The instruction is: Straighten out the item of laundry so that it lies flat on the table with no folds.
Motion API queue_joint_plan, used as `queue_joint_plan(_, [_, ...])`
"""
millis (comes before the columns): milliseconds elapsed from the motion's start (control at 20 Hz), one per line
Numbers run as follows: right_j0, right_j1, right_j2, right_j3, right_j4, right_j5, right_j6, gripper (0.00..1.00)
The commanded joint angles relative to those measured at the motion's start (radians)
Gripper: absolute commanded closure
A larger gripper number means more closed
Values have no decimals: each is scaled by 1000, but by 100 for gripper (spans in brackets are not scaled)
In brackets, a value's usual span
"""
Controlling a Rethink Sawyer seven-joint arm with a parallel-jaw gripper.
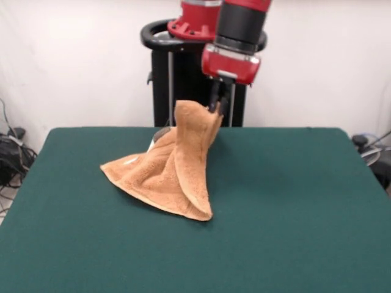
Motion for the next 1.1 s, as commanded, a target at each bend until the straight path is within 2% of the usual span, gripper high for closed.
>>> queue_joint_plan(50, [91,110,0,7,170,-69,329,100])
queue_joint_plan(400, [163,157,32,25,262,-131,386,100])
queue_joint_plan(850, [232,237,51,-25,373,-194,417,100])
queue_joint_plan(1100, [277,244,41,-44,441,-182,412,100])
